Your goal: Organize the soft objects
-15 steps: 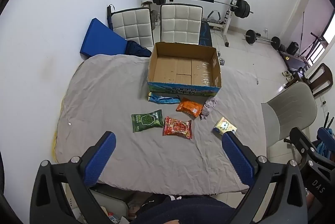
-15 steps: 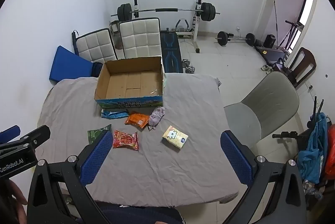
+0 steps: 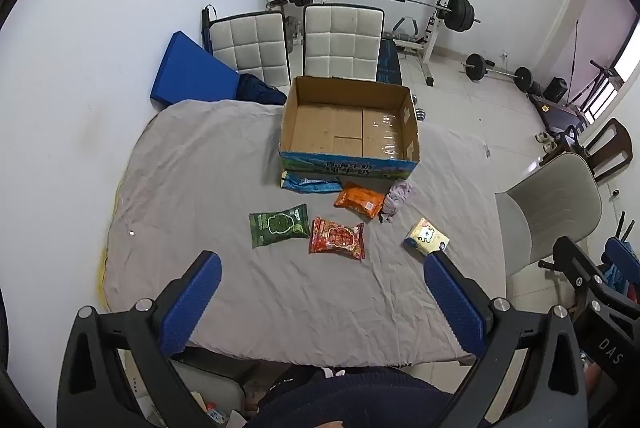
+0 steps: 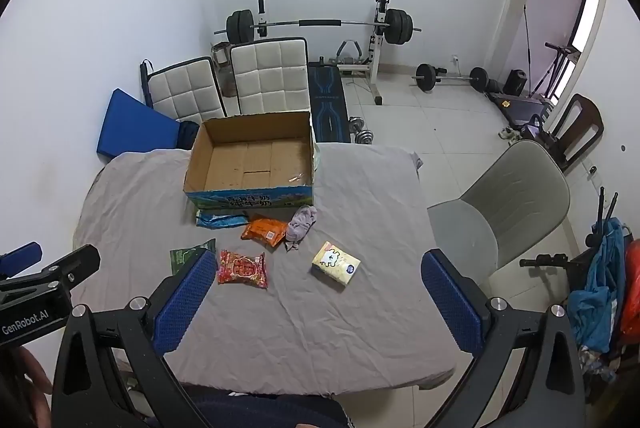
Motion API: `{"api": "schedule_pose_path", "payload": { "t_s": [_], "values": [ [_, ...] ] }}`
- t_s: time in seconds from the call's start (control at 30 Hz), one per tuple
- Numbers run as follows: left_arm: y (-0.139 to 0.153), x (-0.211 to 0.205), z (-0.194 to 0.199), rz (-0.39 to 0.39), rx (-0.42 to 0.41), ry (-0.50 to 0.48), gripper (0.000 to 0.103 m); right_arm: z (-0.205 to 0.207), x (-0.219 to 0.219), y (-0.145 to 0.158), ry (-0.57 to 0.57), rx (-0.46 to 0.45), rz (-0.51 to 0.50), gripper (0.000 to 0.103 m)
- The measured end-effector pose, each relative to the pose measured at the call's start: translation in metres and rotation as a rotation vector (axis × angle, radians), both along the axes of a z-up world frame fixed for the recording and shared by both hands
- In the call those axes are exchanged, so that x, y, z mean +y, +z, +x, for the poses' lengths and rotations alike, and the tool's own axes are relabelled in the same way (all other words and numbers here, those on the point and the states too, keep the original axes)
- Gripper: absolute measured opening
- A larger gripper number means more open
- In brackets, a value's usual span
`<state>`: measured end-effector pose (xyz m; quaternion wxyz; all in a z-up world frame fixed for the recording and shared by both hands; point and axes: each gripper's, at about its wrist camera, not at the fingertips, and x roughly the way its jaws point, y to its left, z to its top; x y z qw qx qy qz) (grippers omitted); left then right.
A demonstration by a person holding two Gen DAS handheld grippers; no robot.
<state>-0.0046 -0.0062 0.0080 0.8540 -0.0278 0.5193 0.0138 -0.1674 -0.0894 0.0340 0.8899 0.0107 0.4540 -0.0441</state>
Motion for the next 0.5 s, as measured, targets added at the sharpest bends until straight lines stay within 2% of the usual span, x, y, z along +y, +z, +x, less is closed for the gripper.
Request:
{"api": "schedule_pose_path", "payload": {
  "t_s": [0.2, 0.5],
  "values": [
    [-0.004, 0.003, 0.002, -0.003, 0.003, 0.000, 0.103, -0.008, 0.003, 0.009, 0.003, 0.003, 0.005, 0.103],
    [-0.009, 0.004, 0.001, -0.009, 0.017, -0.006, 0.103, -0.004, 0.002, 0.004, 0.001, 0.026, 0.013, 0.103]
  ]
}}
